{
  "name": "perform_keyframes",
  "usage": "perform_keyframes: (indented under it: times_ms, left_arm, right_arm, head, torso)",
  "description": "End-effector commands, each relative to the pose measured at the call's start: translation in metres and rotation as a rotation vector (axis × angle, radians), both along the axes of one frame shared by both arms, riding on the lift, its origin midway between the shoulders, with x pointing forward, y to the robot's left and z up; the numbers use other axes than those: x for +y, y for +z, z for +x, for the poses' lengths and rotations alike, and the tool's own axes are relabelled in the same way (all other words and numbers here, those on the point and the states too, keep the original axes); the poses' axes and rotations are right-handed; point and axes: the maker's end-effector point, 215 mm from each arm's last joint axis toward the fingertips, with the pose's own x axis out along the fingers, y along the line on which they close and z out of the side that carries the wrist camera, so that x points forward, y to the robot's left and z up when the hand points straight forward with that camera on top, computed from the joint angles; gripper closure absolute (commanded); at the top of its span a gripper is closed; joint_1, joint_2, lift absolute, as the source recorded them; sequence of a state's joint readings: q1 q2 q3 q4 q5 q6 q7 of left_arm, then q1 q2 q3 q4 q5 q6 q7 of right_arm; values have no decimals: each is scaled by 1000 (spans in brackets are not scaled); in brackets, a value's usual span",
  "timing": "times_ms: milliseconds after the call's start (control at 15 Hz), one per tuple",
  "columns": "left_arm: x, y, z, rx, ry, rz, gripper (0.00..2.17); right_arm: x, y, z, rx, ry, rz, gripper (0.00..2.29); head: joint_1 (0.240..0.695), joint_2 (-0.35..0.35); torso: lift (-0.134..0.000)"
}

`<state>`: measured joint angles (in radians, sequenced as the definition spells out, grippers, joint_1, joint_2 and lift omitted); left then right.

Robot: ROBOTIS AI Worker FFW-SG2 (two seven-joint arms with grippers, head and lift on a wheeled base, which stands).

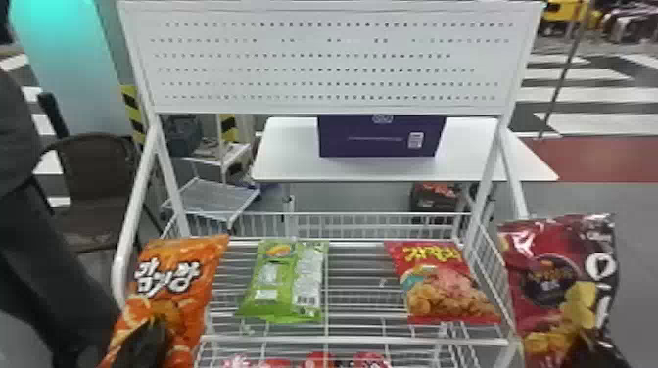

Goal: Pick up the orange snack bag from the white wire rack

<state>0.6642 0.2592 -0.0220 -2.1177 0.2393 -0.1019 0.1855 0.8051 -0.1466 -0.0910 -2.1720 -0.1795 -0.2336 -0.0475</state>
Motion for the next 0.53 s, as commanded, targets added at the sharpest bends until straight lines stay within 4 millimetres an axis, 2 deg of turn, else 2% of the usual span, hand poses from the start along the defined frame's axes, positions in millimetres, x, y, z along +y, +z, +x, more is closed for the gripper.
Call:
perform_keyframes:
  times_ms: [0,467]
  left_arm:
    - [1,1,0,-3,3,1,2061]
    - [1,5,0,-16,6,-1,2061]
  right_arm:
    - [1,1,1,-3,2,1,2105]
    - [1,4,1,-14,2,1,2105]
  head:
    - [499,0]
    - [499,0]
  torso:
    - [0]
    - [0]
